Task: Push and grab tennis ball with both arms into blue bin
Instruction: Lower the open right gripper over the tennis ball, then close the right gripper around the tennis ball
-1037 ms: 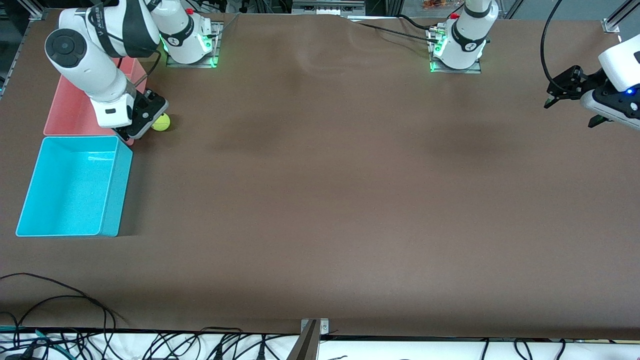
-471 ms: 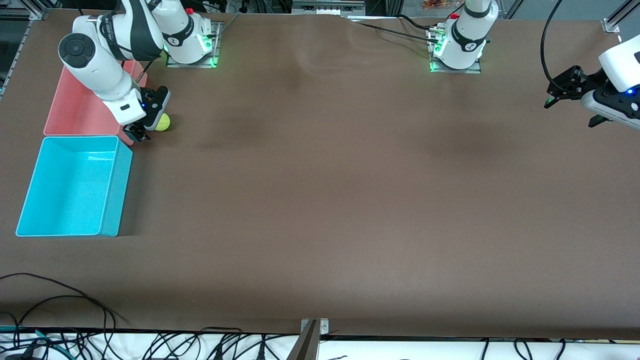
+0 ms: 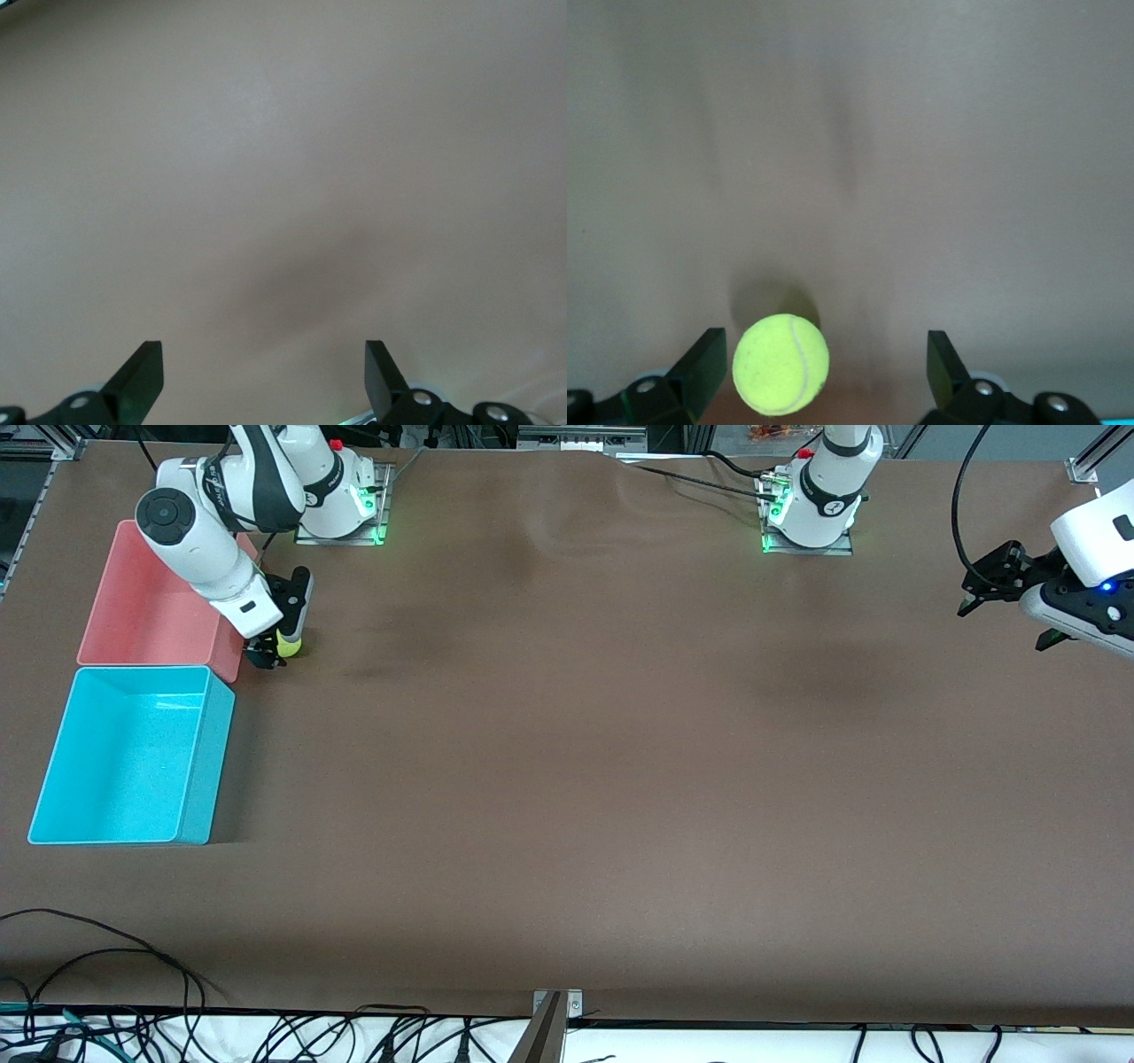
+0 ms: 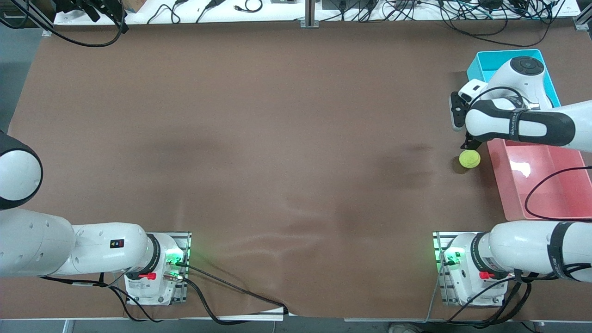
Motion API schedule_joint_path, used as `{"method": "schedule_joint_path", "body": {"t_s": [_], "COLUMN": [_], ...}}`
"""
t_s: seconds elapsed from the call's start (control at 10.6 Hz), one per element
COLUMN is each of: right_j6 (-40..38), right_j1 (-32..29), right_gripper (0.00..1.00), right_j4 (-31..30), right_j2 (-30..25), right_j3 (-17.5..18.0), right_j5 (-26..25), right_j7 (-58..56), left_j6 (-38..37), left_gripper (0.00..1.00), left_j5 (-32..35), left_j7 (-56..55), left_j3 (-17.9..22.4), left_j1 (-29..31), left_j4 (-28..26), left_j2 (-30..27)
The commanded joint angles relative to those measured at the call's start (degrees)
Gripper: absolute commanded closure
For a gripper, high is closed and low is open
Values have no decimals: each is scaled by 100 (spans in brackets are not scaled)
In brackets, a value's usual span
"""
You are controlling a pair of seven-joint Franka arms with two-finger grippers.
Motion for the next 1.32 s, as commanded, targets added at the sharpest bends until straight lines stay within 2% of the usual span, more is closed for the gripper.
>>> {"method": "schedule_joint_path", "body": {"t_s": [0.0,0.38,0.66,0.94,1.23], "right_j6": [767,1719,1720,1720,1580], "right_j1": [-9,-9,-17,-17,-17], "right_gripper": [0,0,0,0,0], "right_j4": [-359,-421,-456,-457,-457], "right_j2": [290,1144,1198,1312,1277], "right_j3": [-292,-917,-1066,-1067,-1076], "right_j5": [20,20,20,20,20], "right_j7": [-674,-1396,-1599,-1582,-1450], "left_j6": [-122,-113,-113,-166,-271], "left_gripper": [0,0,0,0,0], "left_j5": [165,121,86,34,-177], "left_j7": [-172,-399,-690,-1934,-2323], "left_j3": [-32,21,56,48,56], "left_j1": [-20,50,59,-2,41], "left_j4": [121,121,77,-90,-90], "left_j2": [12,12,-5,-286,-392]}}
